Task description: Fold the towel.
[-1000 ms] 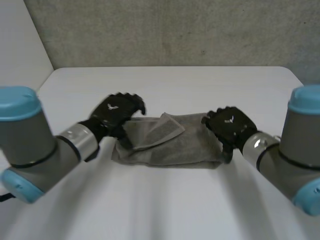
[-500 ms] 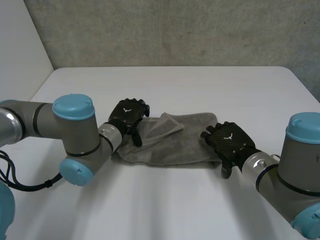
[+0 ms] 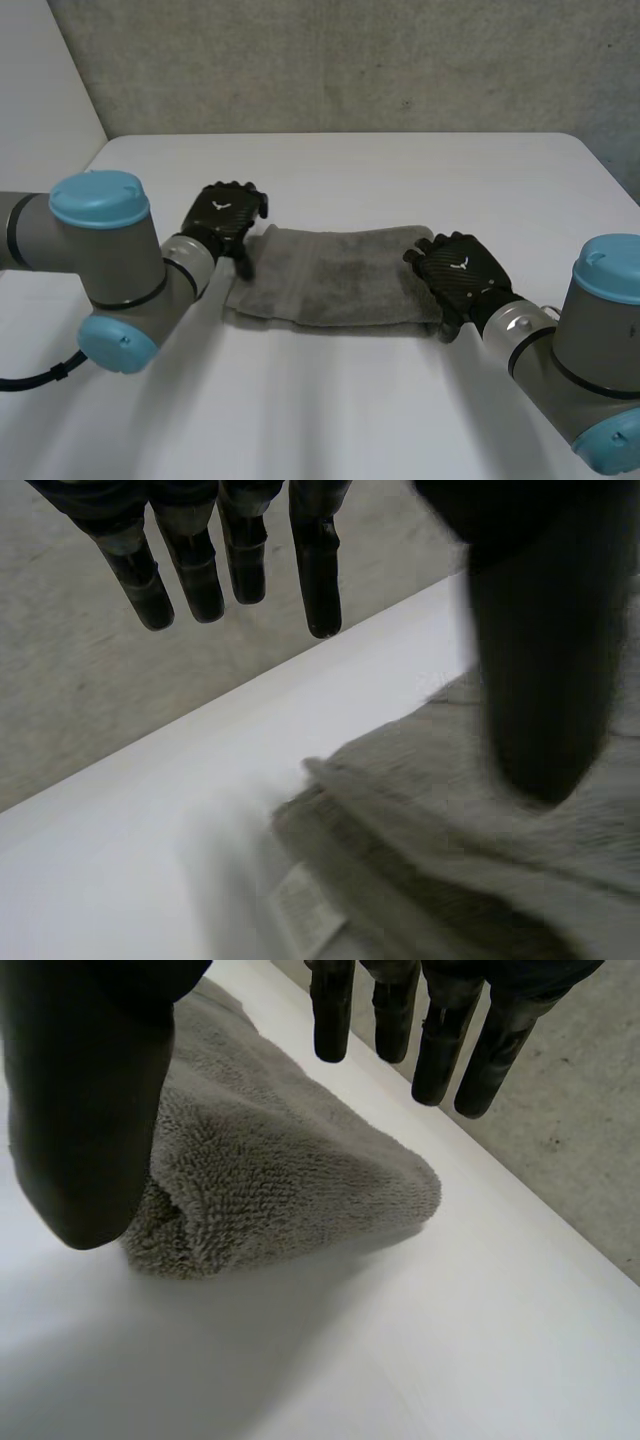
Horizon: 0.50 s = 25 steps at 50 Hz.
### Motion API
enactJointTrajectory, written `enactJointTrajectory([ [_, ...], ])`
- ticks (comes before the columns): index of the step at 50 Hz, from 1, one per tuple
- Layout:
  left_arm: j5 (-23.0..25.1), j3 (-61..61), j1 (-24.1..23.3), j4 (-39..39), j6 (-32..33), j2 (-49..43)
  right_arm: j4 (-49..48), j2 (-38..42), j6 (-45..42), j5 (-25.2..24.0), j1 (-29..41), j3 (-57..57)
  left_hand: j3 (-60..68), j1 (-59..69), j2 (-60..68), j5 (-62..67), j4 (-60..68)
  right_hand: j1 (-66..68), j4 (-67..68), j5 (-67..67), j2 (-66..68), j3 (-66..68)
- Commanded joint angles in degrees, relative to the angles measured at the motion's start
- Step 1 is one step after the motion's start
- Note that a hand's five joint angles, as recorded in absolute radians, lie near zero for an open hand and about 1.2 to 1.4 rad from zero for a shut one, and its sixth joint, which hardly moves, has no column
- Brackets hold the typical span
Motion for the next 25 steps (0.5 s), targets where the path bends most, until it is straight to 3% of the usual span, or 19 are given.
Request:
enactJointTrajectory([
  [1,0.4,-2.6,-1.5,0.4,0.1,2.5,-1.6,1.2,0.7,-0.3,-0.5,-0.1,0.8,0.2,0.9,-0.2,0.5,10.4,10.4,10.1,10.3,10.5],
  [6,0.4,-3.5,-1.6,0.5,0.0,3.7,-1.6,3.1,1.3,-0.4,-0.5,-0.4,1.8,1.2,1.9,0.8,1.5,14.8,14.8,14.5,14.8,14.9],
  [8,0.4,-3.9,-1.6,0.5,0.0,3.9,-1.6,4.7,1.3,-0.4,-0.4,-0.7,13.5,12.8,13.6,12.5,13.2,19.8,19.8,19.5,19.8,19.9],
  [9,0.4,-3.9,-1.6,0.5,0.0,3.9,-1.6,4.7,1.3,-0.4,-0.4,-0.7,13.6,12.9,13.6,12.6,13.3,19.8,19.9,19.5,19.8,20.0],
  [10,0.4,-4.0,-1.6,0.6,0.0,3.9,-1.6,5.4,1.3,-0.4,-0.4,-0.9,28.1,27.4,28.1,27.1,27.8,21.8,21.9,21.5,21.8,22.0],
  [11,0.4,-4.0,-1.6,0.6,0.0,3.9,-1.6,5.4,1.3,-0.4,-0.4,-0.9,28.3,27.6,28.3,27.2,27.9,21.9,21.9,21.5,21.8,22.0],
  [13,0.4,-4.1,-1.5,1.3,0.0,3.9,-1.6,6.4,1.3,-0.4,-0.4,-1.3,60.2,59.5,60.2,59.2,59.9,26.9,26.9,26.5,26.8,27.0],
  [19,0.5,-4.2,-1.3,1.5,0.0,3.9,-1.6,7.0,1.3,-0.3,-0.5,-1.9,64.6,63.9,64.6,63.5,64.2,42.0,42.1,41.7,42.0,42.2],
  [21,0.6,-4.2,-1.1,1.5,0.0,3.9,-1.5,6.4,1.3,-0.3,-0.5,-1.9,64.6,63.9,64.6,63.5,64.2,58.6,58.6,58.3,58.6,58.7],
  [25,0.5,-4.1,-1.1,1.5,0.0,3.9,-0.9,5.6,1.3,-0.2,-0.6,-1.7,64.6,63.9,64.6,63.5,64.2,63.3,63.4,63.0,63.3,63.5],
])
